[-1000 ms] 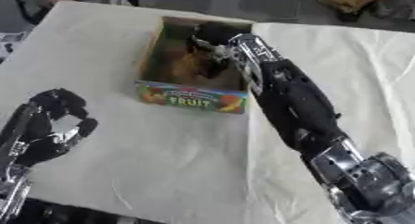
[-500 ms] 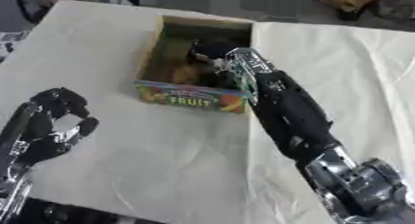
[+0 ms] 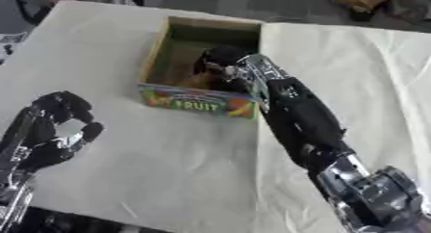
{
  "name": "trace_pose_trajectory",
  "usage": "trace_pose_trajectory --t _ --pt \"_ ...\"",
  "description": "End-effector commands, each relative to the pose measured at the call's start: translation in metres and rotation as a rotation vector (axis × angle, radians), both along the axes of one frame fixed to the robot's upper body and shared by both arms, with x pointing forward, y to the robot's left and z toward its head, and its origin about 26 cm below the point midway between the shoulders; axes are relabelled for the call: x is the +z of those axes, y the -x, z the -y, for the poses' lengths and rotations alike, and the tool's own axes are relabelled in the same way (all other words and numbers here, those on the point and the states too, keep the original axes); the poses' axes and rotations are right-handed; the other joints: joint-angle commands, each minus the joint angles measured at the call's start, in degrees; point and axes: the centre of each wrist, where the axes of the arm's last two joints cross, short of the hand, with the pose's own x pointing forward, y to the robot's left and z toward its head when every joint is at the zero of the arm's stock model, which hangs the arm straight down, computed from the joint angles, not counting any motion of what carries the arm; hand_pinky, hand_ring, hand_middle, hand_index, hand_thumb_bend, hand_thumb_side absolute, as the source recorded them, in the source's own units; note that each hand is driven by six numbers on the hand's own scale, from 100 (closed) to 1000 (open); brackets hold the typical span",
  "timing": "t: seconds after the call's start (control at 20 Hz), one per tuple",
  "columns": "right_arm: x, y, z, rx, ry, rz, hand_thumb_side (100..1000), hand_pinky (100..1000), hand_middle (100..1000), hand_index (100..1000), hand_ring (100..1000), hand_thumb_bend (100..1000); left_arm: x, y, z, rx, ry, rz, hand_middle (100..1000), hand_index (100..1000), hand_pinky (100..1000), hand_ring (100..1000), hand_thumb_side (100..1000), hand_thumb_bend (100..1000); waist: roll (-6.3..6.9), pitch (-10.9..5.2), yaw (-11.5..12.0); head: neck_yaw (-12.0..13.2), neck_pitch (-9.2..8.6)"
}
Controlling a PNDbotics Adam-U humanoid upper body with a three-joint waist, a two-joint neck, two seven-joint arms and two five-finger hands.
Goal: Pick up objects on the table and place them in the box.
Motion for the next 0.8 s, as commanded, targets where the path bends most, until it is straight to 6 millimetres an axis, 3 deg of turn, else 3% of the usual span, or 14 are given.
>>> trace_pose_trajectory --t 0.05,0.1,0.15,0.2,0.25,0.45,0.5,0.8 --pt "0.015 -0.004 0.004 -0.004 -0.007 0.007 171 753 696 808 760 101 0.008 -0.001 -0.001 -0.005 -0.004 0.025 528 596 556 521 358 671 0.35 -0.75 0.0 0.2 0.33" --pt "0.015 -0.004 0.004 -0.004 -0.007 0.005 171 753 696 808 760 101 0.008 -0.001 -0.001 -0.005 -0.004 0.025 528 596 556 521 358 671 0.35 -0.75 0.0 0.2 0.33" --pt "0.016 -0.004 0.005 -0.004 -0.009 0.002 380 779 810 891 805 237 0.008 -0.001 -0.001 -0.004 -0.004 0.025 528 596 556 520 358 672 0.33 -0.77 -0.1 0.2 0.33" --pt "0.017 -0.004 0.007 -0.003 -0.015 -0.003 383 780 814 893 807 245 0.007 -0.001 -0.001 -0.003 -0.004 0.024 528 596 556 520 358 672 0.32 -0.79 -0.2 0.3 0.33" --pt "0.018 -0.005 0.008 -0.001 -0.021 -0.008 414 785 841 911 816 318 0.007 -0.001 -0.001 -0.002 -0.004 0.024 528 596 556 520 358 672 0.29 -0.82 -0.2 0.4 0.33" --pt "0.023 -0.005 0.011 0.003 -0.031 -0.02 414 785 841 911 816 318 0.007 -0.001 -0.002 0.0 -0.004 0.024 528 596 556 520 358 672 0.26 -0.86 -0.3 0.4 0.33" --pt "0.025 -0.005 0.012 0.003 -0.032 -0.016 452 804 900 938 845 384 0.007 -0.001 -0.002 0.001 -0.005 0.023 528 597 556 520 357 674 0.25 -0.9 -0.4 0.5 0.33" --pt "0.045 -0.007 0.02 0.001 -0.032 0.026 441 814 920 946 857 401 0.006 -0.001 -0.003 0.005 -0.006 0.022 527 597 556 519 357 675 0.13 -1.05 -0.8 0.7 0.33"
